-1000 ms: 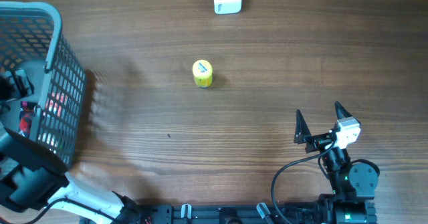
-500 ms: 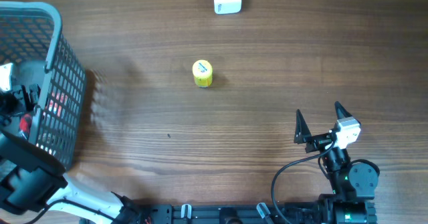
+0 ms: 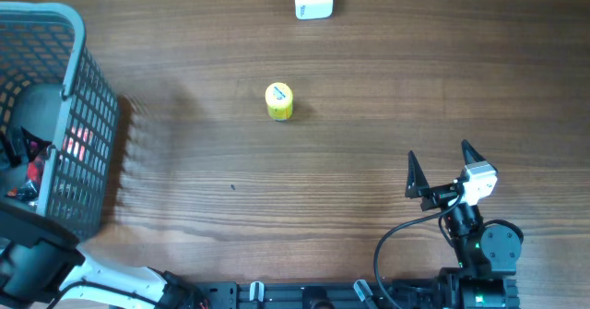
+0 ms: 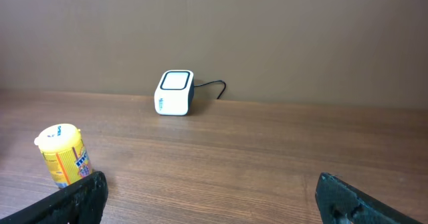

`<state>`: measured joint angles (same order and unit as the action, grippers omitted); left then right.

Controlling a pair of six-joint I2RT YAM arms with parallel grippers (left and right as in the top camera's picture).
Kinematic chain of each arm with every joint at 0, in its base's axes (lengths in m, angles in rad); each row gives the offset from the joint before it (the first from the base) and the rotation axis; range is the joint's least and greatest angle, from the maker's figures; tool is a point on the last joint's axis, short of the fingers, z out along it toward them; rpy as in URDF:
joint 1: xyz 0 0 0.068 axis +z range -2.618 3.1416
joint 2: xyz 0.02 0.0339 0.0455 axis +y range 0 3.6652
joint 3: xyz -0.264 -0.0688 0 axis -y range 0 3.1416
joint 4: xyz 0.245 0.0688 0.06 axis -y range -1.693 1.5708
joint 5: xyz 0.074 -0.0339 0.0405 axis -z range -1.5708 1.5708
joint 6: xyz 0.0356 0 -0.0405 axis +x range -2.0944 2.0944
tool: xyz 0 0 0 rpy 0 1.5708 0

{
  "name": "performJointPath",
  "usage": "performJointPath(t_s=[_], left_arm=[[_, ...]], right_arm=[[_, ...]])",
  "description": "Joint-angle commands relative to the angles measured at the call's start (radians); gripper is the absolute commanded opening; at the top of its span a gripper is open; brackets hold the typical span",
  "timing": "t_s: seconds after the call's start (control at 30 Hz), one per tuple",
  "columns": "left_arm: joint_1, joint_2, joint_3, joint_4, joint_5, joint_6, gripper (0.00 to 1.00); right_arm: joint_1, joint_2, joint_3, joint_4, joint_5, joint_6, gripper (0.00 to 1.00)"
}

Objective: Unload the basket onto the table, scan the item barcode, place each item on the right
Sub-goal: 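Reach the left gripper into the basket and grasp the hex wrench pack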

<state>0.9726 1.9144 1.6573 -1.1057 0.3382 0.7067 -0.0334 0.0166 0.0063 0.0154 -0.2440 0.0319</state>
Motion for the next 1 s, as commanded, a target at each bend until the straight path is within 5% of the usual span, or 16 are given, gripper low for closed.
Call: performJointPath(t_s=[0.0,0.53,0.97], left_arm=[[-0.007,-0.003,-0.011,0.047,-0.055,0.020,1.00],[-0.130,0.120,-0.083,0.116,-0.295,0.156,1.00],[-0.090,0.134,-0.084,0.108,-0.389,0.207,1.00]], right_arm=[[0.004,-0.003,-0.001,0.005,-0.012,-0.005,1.00],[0.004,-0.002,-0.001,0.005,-0.012,-0.005,1.00],[0.004,-0.002,-0.001,0.005,-0.012,-0.005,1.00]])
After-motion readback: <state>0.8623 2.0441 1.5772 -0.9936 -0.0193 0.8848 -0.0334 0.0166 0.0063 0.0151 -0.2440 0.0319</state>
